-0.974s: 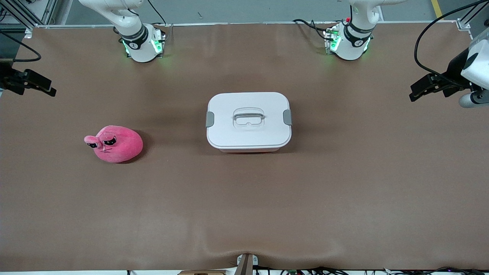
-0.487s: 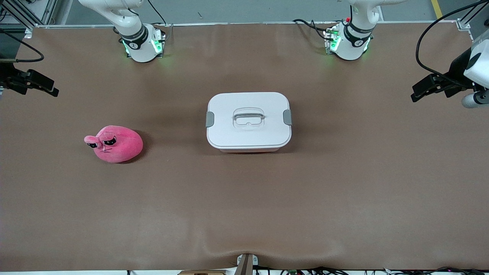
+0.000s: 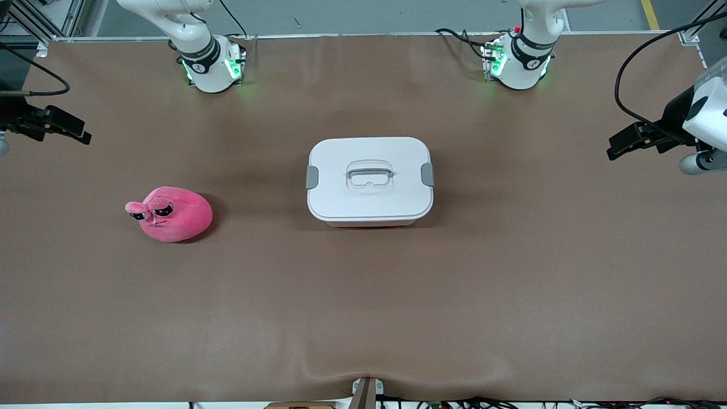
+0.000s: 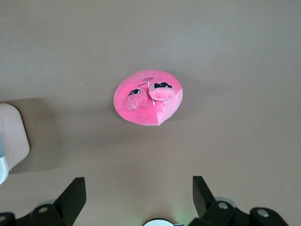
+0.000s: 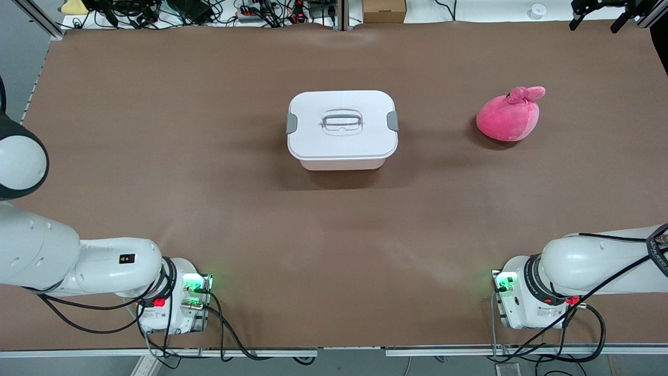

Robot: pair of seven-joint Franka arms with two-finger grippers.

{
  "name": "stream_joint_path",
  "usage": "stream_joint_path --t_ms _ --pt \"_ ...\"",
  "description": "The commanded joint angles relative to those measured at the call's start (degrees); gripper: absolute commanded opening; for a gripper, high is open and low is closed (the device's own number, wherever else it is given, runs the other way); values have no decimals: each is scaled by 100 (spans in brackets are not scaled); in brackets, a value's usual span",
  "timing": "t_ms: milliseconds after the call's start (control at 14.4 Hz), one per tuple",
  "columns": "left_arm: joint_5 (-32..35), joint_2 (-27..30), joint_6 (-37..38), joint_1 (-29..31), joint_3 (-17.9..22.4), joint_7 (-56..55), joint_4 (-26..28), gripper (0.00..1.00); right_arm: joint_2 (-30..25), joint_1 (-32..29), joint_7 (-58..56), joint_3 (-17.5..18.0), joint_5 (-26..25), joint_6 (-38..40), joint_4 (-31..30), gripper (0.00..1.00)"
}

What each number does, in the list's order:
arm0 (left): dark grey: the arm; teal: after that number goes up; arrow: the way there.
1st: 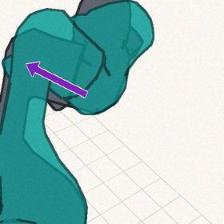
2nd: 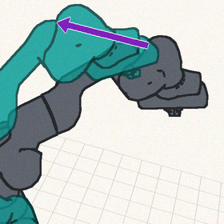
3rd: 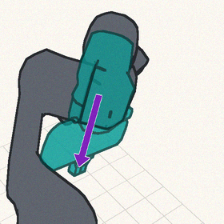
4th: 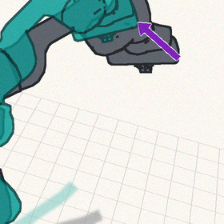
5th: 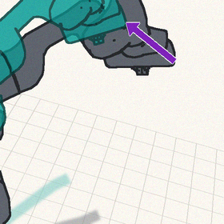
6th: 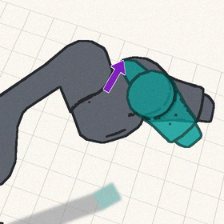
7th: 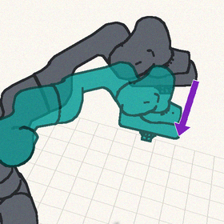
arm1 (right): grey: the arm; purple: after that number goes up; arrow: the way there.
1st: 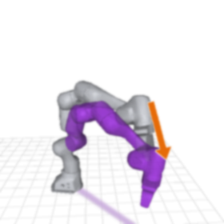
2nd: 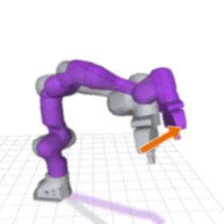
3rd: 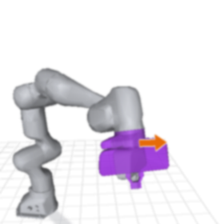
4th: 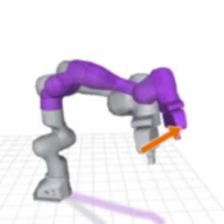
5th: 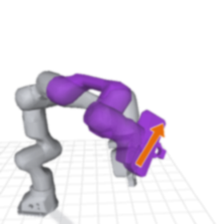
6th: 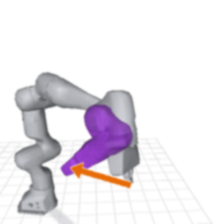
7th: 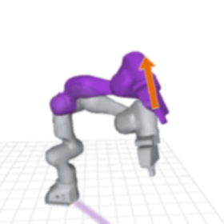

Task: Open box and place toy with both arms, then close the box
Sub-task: 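Raise both grippers from rest toward the table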

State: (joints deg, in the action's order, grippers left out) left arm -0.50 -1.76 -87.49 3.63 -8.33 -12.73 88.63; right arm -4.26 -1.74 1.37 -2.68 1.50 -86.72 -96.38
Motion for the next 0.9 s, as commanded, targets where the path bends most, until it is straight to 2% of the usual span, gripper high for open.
stream_joint_path --t_ms 0,348,835 --pt "-90 -201 74 -20 -28 -429 -171 100 -102 34 30 -13 -27 -214 -276 100" --pt "-257 -290 74 -441 -72 -2073 -162 100 -76 34 -233 -13 -27 -573 -469 100" --pt "-363 -351 74 -1074 -99 -3752 -162 100 276 210 -568 -13 -18 -1268 -829 100"
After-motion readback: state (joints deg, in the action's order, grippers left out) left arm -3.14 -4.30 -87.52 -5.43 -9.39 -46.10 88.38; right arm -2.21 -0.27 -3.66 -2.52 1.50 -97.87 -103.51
